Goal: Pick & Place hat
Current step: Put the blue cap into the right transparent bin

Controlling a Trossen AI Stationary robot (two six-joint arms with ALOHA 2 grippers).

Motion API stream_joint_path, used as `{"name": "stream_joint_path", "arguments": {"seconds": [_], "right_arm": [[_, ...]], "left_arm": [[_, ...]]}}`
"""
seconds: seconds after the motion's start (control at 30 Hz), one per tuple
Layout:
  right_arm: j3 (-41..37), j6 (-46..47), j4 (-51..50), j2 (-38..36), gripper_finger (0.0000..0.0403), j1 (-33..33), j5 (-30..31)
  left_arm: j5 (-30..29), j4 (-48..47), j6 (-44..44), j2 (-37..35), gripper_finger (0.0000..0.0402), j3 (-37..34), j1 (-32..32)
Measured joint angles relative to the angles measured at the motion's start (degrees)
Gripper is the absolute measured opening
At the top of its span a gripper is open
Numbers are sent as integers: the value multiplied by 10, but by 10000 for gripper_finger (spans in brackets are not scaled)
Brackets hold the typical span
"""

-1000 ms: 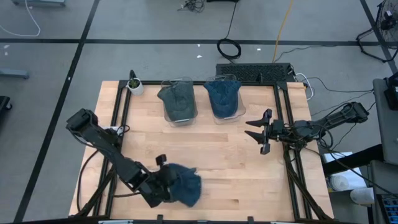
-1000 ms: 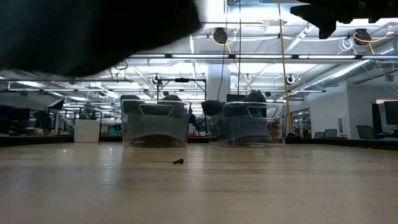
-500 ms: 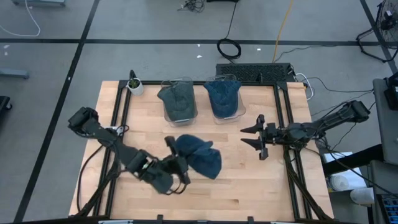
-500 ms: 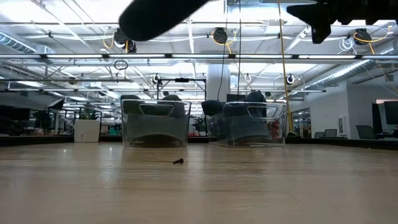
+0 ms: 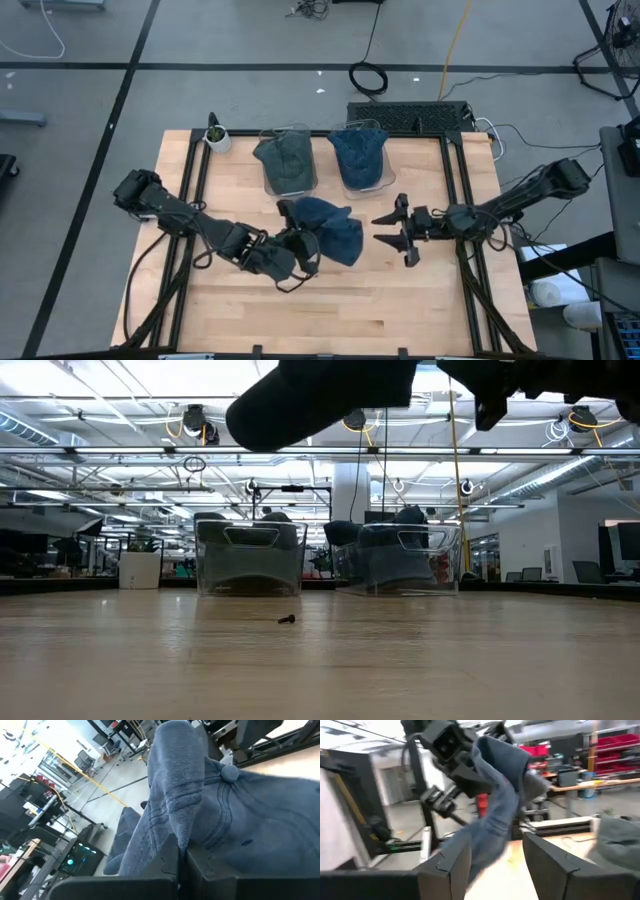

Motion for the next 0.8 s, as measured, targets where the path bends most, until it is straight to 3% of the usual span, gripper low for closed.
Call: {"name": "stream_joint_path", "arguments": {"seconds": [0.17, 0.47, 0.8], "right_arm": [[0, 23, 30, 20, 200, -11, -55], [7, 40, 53, 61, 282, -11, -9], [69, 58, 52, 150, 288, -11, -13]], "left_arm": [[1, 0, 6, 0, 4, 0, -1], [8, 1, 9, 0, 4, 0, 2], [10, 1, 11, 0, 3, 0, 7]]}}
